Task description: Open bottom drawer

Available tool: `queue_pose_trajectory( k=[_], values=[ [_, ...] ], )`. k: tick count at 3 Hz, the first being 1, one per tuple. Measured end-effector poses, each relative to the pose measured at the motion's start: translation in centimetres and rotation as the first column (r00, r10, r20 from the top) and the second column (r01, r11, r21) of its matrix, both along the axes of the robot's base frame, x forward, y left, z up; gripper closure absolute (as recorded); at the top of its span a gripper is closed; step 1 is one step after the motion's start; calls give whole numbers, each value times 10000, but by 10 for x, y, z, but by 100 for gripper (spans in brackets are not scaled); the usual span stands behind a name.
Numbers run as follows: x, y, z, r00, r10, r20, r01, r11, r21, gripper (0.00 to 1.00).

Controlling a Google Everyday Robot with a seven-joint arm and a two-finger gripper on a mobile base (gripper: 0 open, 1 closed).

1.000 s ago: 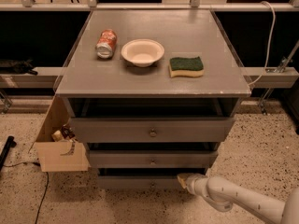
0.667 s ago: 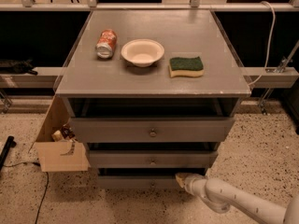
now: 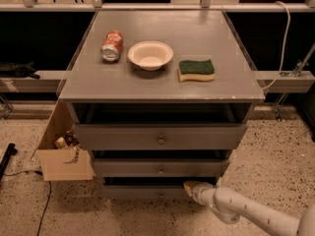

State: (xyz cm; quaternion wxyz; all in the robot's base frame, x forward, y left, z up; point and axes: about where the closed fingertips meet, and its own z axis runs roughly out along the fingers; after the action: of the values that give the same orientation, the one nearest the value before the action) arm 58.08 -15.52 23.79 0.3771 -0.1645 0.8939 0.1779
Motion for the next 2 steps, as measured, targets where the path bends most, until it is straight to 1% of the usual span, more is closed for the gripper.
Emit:
queue_pose_trajectory(
  k=[1, 2],
  values=[
    [11, 7, -3, 9987, -388, 339, 391, 9992, -83, 93],
    [15, 8, -7, 9984, -474, 297, 479, 9987, -168, 94]
  ],
)
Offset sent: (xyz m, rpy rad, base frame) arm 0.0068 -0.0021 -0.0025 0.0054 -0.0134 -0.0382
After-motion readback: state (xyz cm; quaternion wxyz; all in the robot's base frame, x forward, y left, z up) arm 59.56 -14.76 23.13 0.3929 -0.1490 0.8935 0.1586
